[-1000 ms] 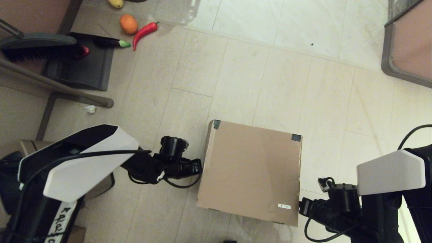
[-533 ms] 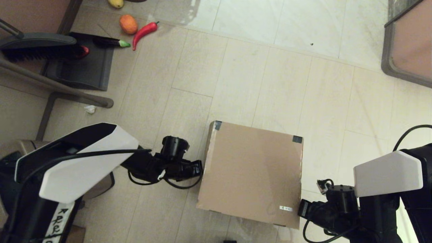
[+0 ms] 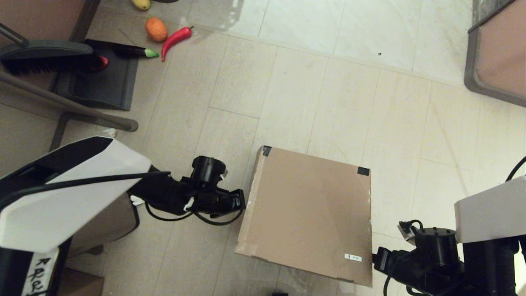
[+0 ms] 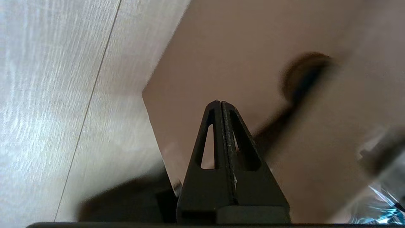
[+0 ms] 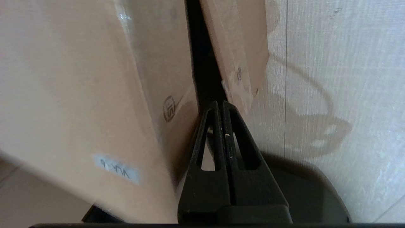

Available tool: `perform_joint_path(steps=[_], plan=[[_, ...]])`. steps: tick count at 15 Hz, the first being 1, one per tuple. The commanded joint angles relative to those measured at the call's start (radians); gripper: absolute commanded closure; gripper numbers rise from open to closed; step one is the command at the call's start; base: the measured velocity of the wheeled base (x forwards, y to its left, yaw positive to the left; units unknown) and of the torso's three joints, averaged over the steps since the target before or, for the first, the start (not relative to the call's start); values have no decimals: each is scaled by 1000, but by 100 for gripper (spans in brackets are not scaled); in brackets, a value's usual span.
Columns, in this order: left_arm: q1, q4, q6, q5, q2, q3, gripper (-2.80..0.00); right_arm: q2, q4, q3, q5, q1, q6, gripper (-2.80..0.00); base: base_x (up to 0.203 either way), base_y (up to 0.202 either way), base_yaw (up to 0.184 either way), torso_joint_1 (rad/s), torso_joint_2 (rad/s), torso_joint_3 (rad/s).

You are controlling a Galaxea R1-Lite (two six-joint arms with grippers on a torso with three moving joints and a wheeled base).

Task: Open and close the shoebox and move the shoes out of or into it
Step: Open the shoe box

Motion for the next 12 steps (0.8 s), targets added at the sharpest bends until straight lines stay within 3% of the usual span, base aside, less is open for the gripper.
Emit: perform_joint_path(steps=[1, 4, 6, 9, 12], plan=[[1, 1, -3, 0, -75, 39, 0, -59, -8, 28, 1, -1, 11, 0, 0, 0, 0, 0, 0, 0], [-3, 2, -5, 0, -127, 99, 0, -134, -8, 81, 3, -2, 124, 0, 0, 0, 0, 0, 0, 0], [-15, 0, -5, 0, -131, 116, 0, -145, -8, 118, 40, 0, 143, 0, 0, 0, 0, 0, 0, 0], [-11, -12, 6, 79, -99, 108, 0, -138, -8, 115, 21, -20, 121, 0, 0, 0, 0, 0, 0, 0], [-9, -45, 53, 210, -16, 80, 0, -103, -8, 108, -9, -89, 13, 0, 0, 0, 0, 0, 0, 0]])
